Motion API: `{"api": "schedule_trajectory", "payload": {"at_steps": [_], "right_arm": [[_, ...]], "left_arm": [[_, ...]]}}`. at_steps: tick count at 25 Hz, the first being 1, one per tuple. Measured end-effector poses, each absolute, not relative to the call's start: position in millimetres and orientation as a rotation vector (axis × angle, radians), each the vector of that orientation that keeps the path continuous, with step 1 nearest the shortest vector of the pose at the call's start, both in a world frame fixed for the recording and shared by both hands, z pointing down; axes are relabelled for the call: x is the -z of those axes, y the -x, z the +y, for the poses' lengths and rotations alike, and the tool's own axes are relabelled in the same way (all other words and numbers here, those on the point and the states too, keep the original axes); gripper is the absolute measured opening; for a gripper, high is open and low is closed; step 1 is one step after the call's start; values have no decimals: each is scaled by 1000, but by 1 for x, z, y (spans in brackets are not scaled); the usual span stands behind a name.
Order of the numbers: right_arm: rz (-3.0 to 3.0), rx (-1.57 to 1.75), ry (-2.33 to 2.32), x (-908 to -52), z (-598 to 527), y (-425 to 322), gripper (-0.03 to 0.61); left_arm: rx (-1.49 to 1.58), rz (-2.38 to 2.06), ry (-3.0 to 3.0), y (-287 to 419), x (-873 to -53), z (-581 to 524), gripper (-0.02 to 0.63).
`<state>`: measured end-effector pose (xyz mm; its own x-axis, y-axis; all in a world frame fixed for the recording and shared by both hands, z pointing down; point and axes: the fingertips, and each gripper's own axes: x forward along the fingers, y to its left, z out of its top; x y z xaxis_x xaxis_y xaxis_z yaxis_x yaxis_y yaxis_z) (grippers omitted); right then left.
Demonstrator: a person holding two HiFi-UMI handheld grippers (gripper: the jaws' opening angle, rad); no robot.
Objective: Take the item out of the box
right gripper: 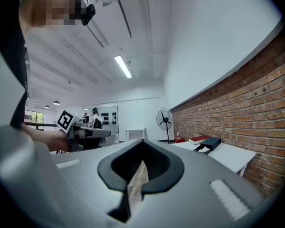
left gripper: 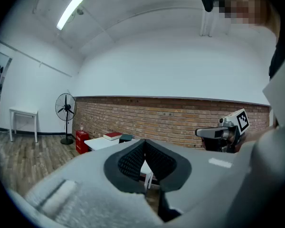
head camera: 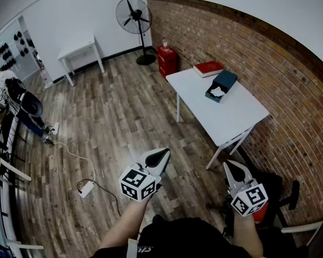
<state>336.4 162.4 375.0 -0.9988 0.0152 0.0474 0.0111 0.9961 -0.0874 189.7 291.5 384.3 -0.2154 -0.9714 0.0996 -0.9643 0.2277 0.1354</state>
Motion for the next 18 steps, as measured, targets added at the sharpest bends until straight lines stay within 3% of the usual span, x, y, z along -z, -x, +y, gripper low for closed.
{"api": "schedule_trajectory", "payload": {"at_steps": [18], "right_arm": [[-3060,-212,80,-382,222,-302,-2]], "left_arm": [[96,-2338,-1842,-161,-388,351,-2]]}}
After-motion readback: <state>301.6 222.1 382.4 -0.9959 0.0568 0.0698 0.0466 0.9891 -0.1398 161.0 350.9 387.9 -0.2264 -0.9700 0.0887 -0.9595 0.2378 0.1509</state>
